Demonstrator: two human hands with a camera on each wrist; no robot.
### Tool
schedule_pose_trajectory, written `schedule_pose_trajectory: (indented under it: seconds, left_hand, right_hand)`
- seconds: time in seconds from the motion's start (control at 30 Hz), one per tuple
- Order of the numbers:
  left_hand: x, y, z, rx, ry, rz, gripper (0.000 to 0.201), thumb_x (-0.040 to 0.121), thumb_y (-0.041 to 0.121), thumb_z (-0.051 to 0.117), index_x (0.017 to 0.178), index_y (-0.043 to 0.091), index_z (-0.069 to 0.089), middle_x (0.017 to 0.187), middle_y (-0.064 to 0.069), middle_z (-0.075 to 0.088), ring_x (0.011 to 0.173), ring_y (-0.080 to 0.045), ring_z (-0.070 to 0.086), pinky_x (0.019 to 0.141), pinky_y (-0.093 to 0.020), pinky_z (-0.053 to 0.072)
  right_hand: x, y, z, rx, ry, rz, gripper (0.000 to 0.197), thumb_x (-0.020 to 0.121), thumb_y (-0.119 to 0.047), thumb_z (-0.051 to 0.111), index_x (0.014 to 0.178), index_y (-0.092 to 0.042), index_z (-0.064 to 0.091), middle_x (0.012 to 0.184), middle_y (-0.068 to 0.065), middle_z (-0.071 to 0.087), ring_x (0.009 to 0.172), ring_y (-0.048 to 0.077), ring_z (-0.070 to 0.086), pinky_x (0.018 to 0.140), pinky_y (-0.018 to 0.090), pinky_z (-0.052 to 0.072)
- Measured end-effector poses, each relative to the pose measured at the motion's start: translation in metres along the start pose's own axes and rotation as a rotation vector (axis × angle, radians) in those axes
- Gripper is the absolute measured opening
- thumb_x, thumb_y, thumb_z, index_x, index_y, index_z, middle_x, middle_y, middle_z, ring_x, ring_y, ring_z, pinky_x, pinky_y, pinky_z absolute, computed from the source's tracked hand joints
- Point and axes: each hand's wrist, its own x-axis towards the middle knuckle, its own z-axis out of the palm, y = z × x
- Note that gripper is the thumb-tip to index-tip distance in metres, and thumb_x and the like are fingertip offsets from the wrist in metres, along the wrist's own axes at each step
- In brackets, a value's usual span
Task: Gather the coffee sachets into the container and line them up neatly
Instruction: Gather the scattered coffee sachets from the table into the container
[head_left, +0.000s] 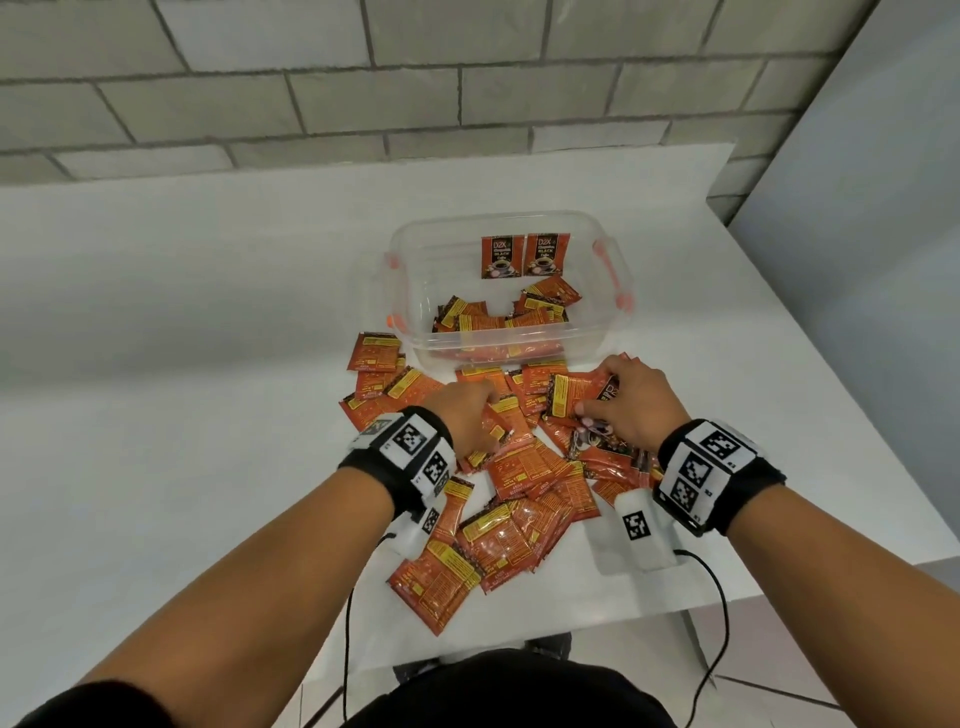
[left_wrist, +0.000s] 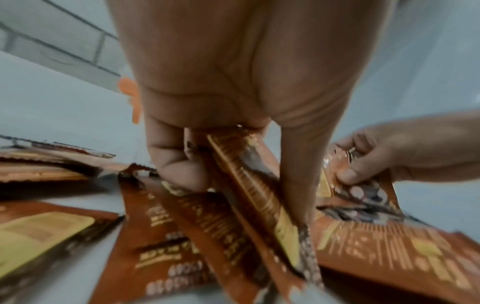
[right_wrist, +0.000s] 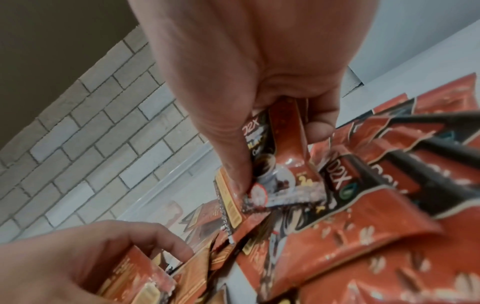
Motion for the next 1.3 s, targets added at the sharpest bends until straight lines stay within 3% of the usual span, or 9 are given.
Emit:
schedule_pose_trajectory:
  seconds: [0.3,0.47,0.7,0.83,0.97,1.03,1.1,1.17,1.3]
  left_hand:
    - [0.012,0.0,0.015,0.037,0.157,-0.04,0.064,0.078,0.016,0.076,0.132,0.008,0.042,0.141,-0.012,0.033,0.108,-0.027,0.055,0.086,-0.031,0.047]
    - [0.014,-0.005,0.012,-0.048,0.205,-0.009,0.052,0.082,0.013,0.071,0.126,0.007,0.046,0.127,-0.01,0.044,0.106,-0.023,0.052,0.08,-0.026,0.041]
    - [-0.003,-0.014,-0.015,-0.308,0.245,0.034,0.038,0.088,0.013,0.06,0.123,0.016,0.043,0.072,0.007,0.05,0.06,-0.005,0.047,0.047,-0.016,0.033]
    - [-0.015,-0.027,-0.056,-0.589,0.319,-0.008,0.022,0.09,0.015,0.058,0.108,0.019,0.047,0.08,0.006,0.058,0.064,-0.006,0.054,0.051,-0.018,0.04]
    - [0.001,-0.029,-0.097,-0.811,0.531,-0.055,0.01,0.085,0.011,0.062,0.09,0.018,0.057,0.084,-0.001,0.064,0.076,-0.02,0.064,0.069,-0.03,0.053]
    - [0.014,-0.021,-0.105,-0.721,0.509,-0.057,0.013,0.083,0.008,0.063,0.073,0.015,0.057,0.072,-0.001,0.062,0.068,-0.014,0.06,0.061,-0.021,0.048]
    - [0.034,-0.015,-0.106,-0.588,0.414,-0.103,0.001,0.084,0.006,0.06,0.085,0.006,0.061,0.078,-0.003,0.062,0.071,-0.014,0.059,0.051,-0.016,0.04]
    - [0.05,-0.01,-0.103,-0.503,0.344,-0.223,0.019,0.088,0.006,0.054,0.107,0.005,0.052,0.097,-0.009,0.061,0.086,-0.022,0.06,0.054,-0.022,0.041]
    - [0.057,-0.002,-0.102,-0.441,0.324,-0.274,0.025,0.09,0.018,0.057,0.111,0.006,0.055,0.108,-0.01,0.063,0.088,-0.023,0.061,0.061,-0.025,0.046]
  right_hand:
    - [-0.004,-0.002,-0.001,0.115,0.029,-0.028,0.029,0.078,-0.028,0.076,0.093,-0.018,0.055,0.095,0.001,0.062,0.087,0.018,0.058,0.078,0.032,0.048]
    - [-0.008,-0.015,-0.017,0.246,0.069,-0.106,0.03,0.078,-0.025,0.076,0.096,-0.019,0.053,0.087,-0.009,0.061,0.074,-0.004,0.054,0.059,0.009,0.036]
    - [0.03,-0.05,-0.042,0.54,0.154,-0.193,0.037,0.081,-0.018,0.073,0.113,-0.02,0.054,0.106,-0.018,0.057,0.107,0.01,0.056,0.098,0.032,0.044]
    - [0.07,-0.061,-0.037,0.526,0.216,-0.081,0.024,0.087,-0.026,0.06,0.109,-0.022,0.052,0.11,0.001,0.061,0.097,0.022,0.062,0.087,0.046,0.053]
    - [0.094,-0.075,-0.029,0.52,0.215,-0.033,0.026,0.088,-0.026,0.058,0.113,-0.018,0.054,0.106,0.003,0.064,0.09,0.022,0.065,0.078,0.042,0.056]
    - [0.104,-0.08,-0.022,0.47,0.178,-0.036,0.025,0.086,-0.02,0.057,0.111,-0.017,0.057,0.104,0.0,0.065,0.089,0.021,0.065,0.079,0.041,0.056]
    - [0.116,-0.081,-0.016,0.378,0.111,-0.008,0.029,0.084,-0.01,0.053,0.111,-0.016,0.061,0.104,0.0,0.067,0.083,0.02,0.067,0.077,0.039,0.058]
    - [0.126,-0.081,-0.012,0.376,0.04,0.072,0.034,0.084,-0.008,0.056,0.116,-0.016,0.058,0.105,0.003,0.068,0.078,0.022,0.07,0.074,0.042,0.059]
    - [0.127,-0.088,-0.012,0.278,-0.025,0.124,0.036,0.089,-0.027,0.06,0.119,-0.009,0.054,0.111,0.008,0.064,0.098,0.029,0.065,0.084,0.039,0.053]
